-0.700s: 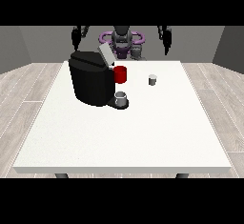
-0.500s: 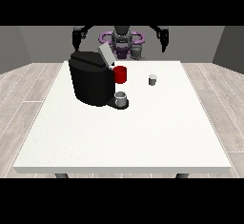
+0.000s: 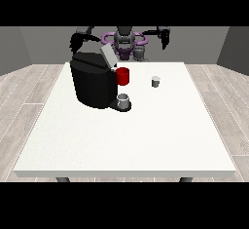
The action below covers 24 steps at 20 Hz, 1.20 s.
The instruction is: Insert the coffee pod into the coffee machine and close the lid
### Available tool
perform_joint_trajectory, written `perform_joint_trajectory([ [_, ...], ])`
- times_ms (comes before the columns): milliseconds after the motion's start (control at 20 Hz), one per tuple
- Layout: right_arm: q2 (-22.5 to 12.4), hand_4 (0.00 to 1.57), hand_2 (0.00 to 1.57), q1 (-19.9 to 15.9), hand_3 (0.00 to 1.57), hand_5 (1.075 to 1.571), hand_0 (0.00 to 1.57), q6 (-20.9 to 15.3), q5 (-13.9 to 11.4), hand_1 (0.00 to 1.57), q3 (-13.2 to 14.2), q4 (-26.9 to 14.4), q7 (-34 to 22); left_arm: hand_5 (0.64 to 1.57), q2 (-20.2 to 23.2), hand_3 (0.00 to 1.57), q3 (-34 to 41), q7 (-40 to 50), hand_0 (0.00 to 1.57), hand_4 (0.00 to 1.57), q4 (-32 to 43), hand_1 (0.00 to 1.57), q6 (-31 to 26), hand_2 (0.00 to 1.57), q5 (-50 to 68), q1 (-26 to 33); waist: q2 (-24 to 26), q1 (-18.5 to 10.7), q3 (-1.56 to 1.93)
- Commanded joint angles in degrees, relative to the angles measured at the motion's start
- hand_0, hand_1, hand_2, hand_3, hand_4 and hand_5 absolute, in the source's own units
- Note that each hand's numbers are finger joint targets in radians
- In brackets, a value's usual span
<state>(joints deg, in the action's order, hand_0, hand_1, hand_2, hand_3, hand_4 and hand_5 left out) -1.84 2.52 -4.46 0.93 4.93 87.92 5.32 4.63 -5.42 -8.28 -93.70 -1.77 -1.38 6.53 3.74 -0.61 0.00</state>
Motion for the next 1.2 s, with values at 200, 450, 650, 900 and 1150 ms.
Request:
perform_joint_trajectory([
  [200, 1.77, 0.17, 0.00, -0.32, 0.00, 1.571, 0.00, -2.43, -2.23, 0.00, -3.60, 3.09, -1.02, 1.571, 7.40, 0.00, 5.81, 0.61, 0.00, 0.00, 5.21, 0.00, -1.72, 0.00, -3.76, -6.27, -2.48, 3.55, -0.02],
  [450, 0.91, 0.19, 0.00, -2.94, 0.00, 1.571, 0.00, -0.97, -0.15, 0.00, -2.93, 1.63, 0.14, 1.571, 10.31, 0.00, 8.63, 7.95, 0.00, 0.00, 10.32, 0.00, -4.59, 0.00, -2.40, -13.68, -5.73, 5.12, 0.00],
  [650, -0.22, 0.28, 0.00, -7.81, 0.00, 1.571, 0.00, 0.02, 1.54, 0.00, -0.84, -1.68, 1.04, 1.571, 10.15, 0.00, 8.53, 7.47, 0.00, 0.00, 15.63, 0.00, -4.64, 0.00, -4.15, -19.10, -9.23, 5.32, 0.01],
  [900, 1.30, 0.34, 0.00, -9.70, 0.00, 1.571, 0.00, -2.26, -0.42, 0.00, -3.89, 1.08, -2.01, 1.571, 13.95, 0.00, 13.37, 6.76, 0.00, 0.00, 26.02, 0.00, -6.70, 0.00, -3.03, -23.89, -12.37, 7.36, -0.02],
  [1150, -0.16, 0.37, 0.00, -12.01, 0.00, 1.571, 0.00, -1.81, 0.75, 0.00, -1.72, -3.56, -1.21, 1.571, 12.60, 0.00, 12.52, 5.93, 0.00, 0.00, 32.11, 0.00, -2.82, 0.00, -7.73, -28.03, -13.43, 7.06, 0.00],
])
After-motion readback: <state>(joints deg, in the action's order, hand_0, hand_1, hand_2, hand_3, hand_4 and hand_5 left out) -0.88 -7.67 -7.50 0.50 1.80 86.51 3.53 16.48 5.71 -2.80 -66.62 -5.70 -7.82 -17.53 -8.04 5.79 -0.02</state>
